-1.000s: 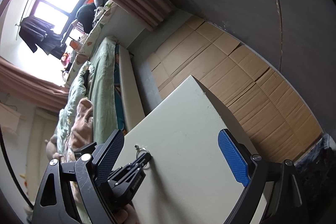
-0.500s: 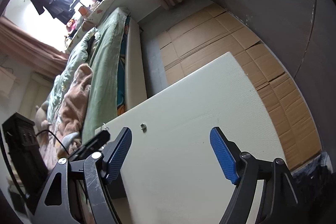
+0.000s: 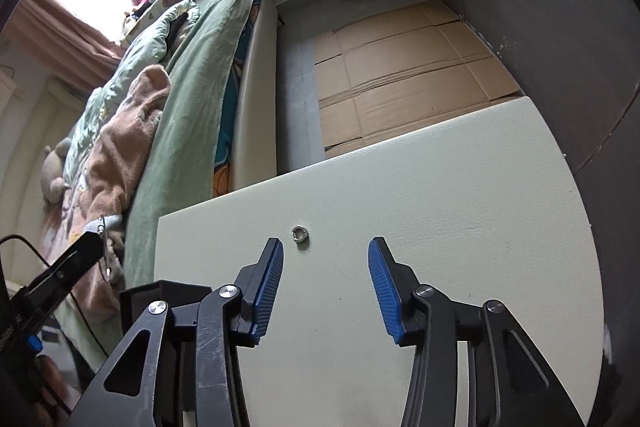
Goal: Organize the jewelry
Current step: 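Carry the hoop ring to the box with left tool while right tool grasps small ring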
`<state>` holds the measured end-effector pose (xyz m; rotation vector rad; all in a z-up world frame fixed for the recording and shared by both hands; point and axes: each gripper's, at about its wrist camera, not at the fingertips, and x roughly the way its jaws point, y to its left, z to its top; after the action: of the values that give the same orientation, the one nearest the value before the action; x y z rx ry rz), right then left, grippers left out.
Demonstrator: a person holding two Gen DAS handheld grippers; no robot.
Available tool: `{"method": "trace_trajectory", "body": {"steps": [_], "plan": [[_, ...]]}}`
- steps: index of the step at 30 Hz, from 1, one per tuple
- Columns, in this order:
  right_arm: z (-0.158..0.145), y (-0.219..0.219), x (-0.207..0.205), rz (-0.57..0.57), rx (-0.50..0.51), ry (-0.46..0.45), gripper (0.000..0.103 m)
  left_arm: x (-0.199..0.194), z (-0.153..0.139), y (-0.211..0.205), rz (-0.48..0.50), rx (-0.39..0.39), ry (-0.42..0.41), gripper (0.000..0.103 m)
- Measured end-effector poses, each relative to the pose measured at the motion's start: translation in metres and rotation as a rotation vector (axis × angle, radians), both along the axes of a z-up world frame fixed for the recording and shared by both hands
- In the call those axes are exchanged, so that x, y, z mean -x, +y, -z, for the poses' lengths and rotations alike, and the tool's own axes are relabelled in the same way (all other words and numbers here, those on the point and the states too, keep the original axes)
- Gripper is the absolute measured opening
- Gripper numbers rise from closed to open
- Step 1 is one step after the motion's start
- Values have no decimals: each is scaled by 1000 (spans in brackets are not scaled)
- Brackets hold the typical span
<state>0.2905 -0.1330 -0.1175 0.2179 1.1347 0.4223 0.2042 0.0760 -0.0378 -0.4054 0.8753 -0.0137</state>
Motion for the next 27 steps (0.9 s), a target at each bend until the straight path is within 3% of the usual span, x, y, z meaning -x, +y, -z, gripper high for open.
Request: {"method": "trace_trajectory", "body": {"steps": [7, 14, 20, 23, 27], "plan": [[13, 41, -6, -49, 112, -24, 33, 3, 9, 31, -50, 16, 22, 1], [22, 52, -8, -52, 174, -31, 28, 4, 15, 50, -61, 21, 49, 1], [25, 65, -7, -63, 234, -64, 27, 6, 17, 49, -45, 18, 62, 1], [26, 72, -5, -71, 326, -98, 14, 6, 18, 46, -28, 19, 72, 1], [25, 68, 0, -100, 314, -89, 13, 7, 22, 39, 4, 24, 94, 1]]}}
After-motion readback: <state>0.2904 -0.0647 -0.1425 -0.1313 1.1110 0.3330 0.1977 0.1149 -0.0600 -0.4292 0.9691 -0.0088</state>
